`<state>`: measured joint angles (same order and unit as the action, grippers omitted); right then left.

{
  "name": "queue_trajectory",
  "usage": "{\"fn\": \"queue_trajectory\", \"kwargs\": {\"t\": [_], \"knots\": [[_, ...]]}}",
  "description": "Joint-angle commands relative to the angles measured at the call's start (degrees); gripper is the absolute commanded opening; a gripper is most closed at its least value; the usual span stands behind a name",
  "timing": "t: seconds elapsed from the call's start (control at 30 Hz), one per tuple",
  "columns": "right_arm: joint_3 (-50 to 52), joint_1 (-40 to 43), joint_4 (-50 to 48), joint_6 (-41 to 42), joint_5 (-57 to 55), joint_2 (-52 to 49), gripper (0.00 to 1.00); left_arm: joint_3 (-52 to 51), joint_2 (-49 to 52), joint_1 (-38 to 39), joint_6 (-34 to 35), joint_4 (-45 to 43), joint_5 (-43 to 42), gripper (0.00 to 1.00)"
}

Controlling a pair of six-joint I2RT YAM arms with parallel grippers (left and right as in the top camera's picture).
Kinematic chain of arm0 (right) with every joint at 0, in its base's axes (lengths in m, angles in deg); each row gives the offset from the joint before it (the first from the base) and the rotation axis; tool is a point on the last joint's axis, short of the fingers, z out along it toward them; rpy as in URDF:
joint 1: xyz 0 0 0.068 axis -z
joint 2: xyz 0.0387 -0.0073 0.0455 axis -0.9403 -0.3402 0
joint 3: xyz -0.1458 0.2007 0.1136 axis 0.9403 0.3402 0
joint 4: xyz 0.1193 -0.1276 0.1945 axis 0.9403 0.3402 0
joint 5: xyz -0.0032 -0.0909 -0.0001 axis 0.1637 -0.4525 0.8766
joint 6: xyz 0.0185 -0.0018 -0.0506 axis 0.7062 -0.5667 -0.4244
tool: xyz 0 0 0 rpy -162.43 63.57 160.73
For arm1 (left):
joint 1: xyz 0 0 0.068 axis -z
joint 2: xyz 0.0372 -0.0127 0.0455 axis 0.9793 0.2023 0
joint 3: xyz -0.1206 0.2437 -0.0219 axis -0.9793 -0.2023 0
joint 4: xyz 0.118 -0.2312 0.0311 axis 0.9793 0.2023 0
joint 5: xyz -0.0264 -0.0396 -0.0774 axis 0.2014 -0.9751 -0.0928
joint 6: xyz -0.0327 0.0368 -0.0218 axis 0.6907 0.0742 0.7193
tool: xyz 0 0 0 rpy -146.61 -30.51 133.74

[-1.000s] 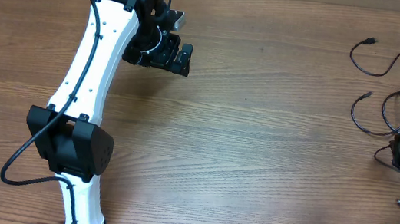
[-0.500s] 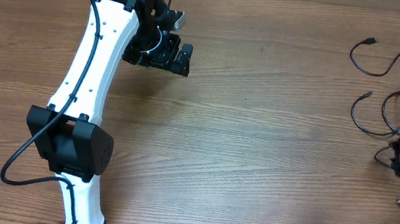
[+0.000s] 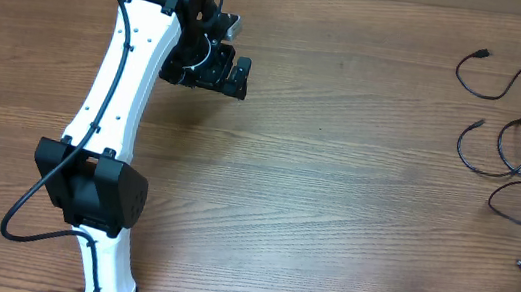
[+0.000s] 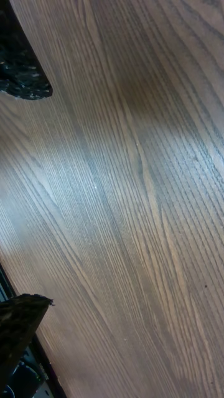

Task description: Untangle cables

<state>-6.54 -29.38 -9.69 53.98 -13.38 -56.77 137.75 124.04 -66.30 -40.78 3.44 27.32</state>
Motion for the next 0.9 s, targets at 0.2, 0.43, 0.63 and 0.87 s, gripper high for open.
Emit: {"fn": "queue_trajectory", "kwargs": {"t": [0.2,0.43,0.63,0.87], "knots": [[-2.14,-6.45,3.39,-10.16,8.50,6.49,1.00,1.01,-0.13,0.33,-0.70,-0.09,0.35,1.00],[-2.14,-18.60,4.48,-13.07,7.93,10.93,0.98,1.01,-0.13,0.33,-0.70,-0.09,0.35,1.00],[-2.12,-28.24,6.54,-13.29,3.72,19.80,0.98,1.01,-0.13,0.33,-0.70,-0.09,0.35,1.00],[-1.68,-37.86,8.76,-14.53,2.67,31.26,0.98,1.01,-0.13,0.35,-0.70,-0.09,0.35,1.00]]}}
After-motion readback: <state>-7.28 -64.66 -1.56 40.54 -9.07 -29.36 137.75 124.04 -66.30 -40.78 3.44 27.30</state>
